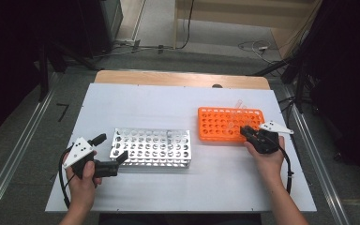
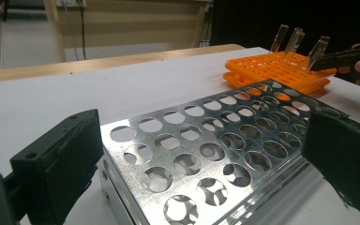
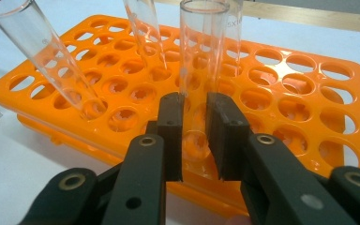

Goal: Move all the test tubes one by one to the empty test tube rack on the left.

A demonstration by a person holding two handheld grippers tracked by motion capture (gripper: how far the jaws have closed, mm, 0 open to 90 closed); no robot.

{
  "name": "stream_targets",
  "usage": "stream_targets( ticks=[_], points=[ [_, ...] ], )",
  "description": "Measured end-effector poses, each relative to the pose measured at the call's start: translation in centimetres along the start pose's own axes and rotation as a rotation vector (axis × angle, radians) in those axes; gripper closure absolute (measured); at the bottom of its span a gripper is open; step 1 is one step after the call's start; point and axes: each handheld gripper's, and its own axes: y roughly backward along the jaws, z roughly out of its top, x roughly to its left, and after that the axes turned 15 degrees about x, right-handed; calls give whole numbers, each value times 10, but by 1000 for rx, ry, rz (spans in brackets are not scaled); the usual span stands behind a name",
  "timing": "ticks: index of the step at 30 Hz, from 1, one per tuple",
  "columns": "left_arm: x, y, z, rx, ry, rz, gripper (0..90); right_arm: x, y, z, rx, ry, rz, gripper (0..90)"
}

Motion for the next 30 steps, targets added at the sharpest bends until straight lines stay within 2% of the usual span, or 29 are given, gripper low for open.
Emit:
stream_targets(
  ticks=[3,8,10,12,16,20,25,30],
  points=[
    [-2,1,2,11,-17,0,0,0,3,1,-20,5,4,736],
    [-5,2,9,26,-41,-14,0,0,19,6,-72,-6,10,738],
    [-9,2,10,30,-60,-12,0,0,24,7,-89,-8,37,737],
    [-14,1,13,36,-77,-17,0,2,31,10,-96,4,45,738],
    [-22,-2,21,53,-101,-42,27,8,42,12,-99,14,81,737],
    [-30,-6,29,54,-97,-59,49,19,50,13,-94,37,113,738],
    [-45,-16,41,70,-95,-53,121,38,62,15,-86,84,152,737],
    [-61,-29,51,88,-115,-88,168,57,71,15,-80,131,192,737]
  ],
)
